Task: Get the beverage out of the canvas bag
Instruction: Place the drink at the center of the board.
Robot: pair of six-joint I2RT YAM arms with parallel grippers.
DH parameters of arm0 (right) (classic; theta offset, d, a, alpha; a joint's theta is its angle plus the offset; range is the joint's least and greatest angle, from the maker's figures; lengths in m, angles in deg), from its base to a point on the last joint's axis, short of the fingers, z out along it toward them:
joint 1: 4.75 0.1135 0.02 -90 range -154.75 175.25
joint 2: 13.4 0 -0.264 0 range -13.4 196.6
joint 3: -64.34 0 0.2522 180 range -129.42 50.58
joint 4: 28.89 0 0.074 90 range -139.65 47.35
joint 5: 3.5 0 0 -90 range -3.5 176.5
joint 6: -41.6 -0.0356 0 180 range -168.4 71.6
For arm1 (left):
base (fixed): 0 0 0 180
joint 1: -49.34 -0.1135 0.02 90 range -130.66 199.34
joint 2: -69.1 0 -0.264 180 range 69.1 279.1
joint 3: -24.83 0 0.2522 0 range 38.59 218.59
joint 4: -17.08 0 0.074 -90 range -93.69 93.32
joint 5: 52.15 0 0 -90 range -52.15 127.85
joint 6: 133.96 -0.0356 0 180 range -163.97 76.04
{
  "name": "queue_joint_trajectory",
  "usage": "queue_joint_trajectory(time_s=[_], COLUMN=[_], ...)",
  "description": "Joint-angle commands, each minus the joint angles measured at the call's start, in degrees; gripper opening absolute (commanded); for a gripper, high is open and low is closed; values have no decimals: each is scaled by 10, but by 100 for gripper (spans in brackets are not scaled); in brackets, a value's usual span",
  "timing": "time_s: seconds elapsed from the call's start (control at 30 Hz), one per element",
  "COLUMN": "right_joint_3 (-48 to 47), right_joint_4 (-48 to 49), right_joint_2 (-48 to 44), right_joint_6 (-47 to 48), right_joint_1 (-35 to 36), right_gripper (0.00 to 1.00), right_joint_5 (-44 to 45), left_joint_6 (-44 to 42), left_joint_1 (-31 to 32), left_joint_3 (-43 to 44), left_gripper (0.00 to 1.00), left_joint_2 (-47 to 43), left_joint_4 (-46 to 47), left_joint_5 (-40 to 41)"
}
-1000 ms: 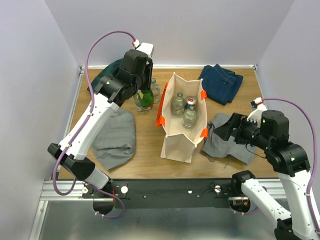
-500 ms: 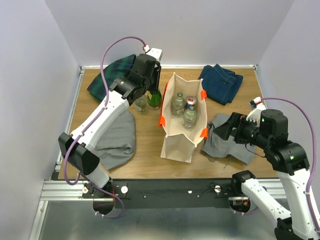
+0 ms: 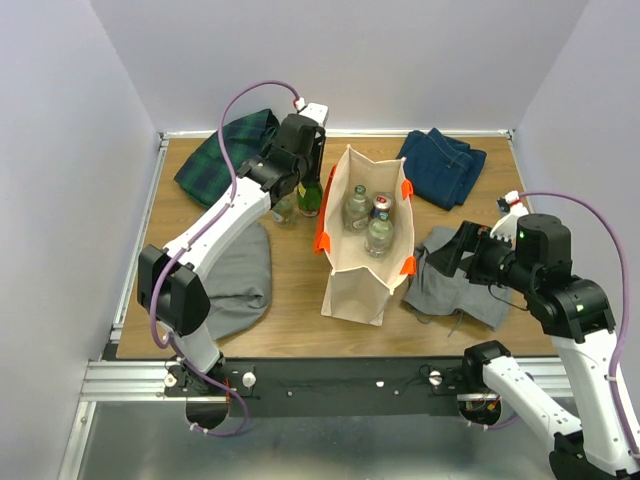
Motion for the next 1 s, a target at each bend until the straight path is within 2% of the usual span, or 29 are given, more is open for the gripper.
queue_joint_trajectory(time_s=[0.0, 0.13, 0.97], right_joint_3=[-17, -18, -14], right_joint_4=[2, 4, 6], right_joint_2=[8, 12, 18], right_joint_6=[-6, -7, -9], right_joint_1=[2, 2, 2], right_gripper=[96, 96, 96], right_joint_5=[19, 20, 22], left_joint_6=[-4, 0, -5], left_joint_1=[-6, -8, -17], left_joint_3=[-5, -30, -57], left_gripper=[0, 0, 0], left_joint_2=[-1, 2, 35], left_joint_4=[105, 136, 164], left_joint_5=[-3, -13, 11])
